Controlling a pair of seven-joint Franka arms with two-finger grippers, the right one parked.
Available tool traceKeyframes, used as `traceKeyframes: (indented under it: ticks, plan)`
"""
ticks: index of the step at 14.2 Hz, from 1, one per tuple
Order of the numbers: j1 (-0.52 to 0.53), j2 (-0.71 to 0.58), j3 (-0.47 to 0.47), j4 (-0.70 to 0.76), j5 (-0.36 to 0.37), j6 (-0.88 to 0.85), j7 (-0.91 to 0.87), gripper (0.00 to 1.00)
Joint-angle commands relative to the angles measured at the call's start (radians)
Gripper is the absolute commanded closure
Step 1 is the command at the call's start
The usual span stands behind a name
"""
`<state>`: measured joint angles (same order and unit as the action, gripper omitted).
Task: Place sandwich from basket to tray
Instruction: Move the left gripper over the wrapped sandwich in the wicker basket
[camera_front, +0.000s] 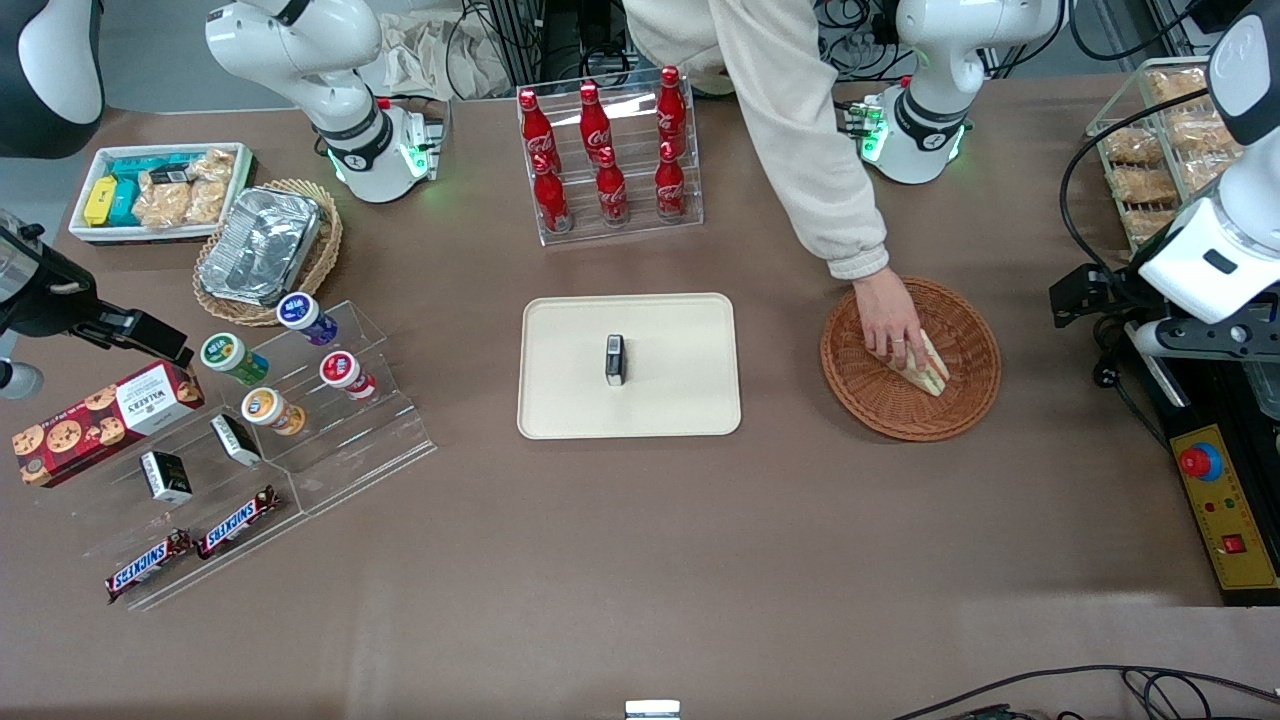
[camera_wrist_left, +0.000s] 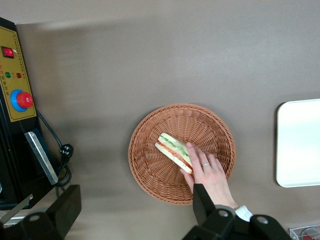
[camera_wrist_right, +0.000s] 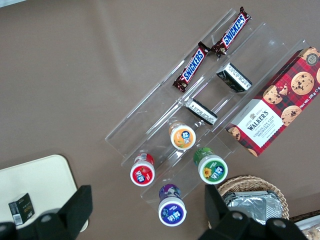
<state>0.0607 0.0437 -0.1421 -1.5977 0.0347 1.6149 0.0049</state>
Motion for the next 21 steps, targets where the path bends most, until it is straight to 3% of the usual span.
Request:
traceKeyframes:
  ticks: [1, 5, 9, 12, 15, 21]
  plan:
    - [-0.004, 0.01, 0.006, 0.022, -0.01, -0.006, -0.026, 0.01]
    - [-0.009, 0.004, 0.006, -0.002, 0.004, -0.015, -0.023, 0.01]
    - [0.002, -0.079, 0.007, -0.181, -0.012, 0.014, -0.036, 0.0]
    - [-0.004, -0.178, 0.006, -0.403, -0.013, 0.188, -0.111, 0.0]
    - [-0.009, -0.243, 0.002, -0.615, -0.025, 0.373, -0.253, 0.0]
    - [-0.019, -0.15, -0.092, -0.648, -0.024, 0.494, -0.63, 0.0]
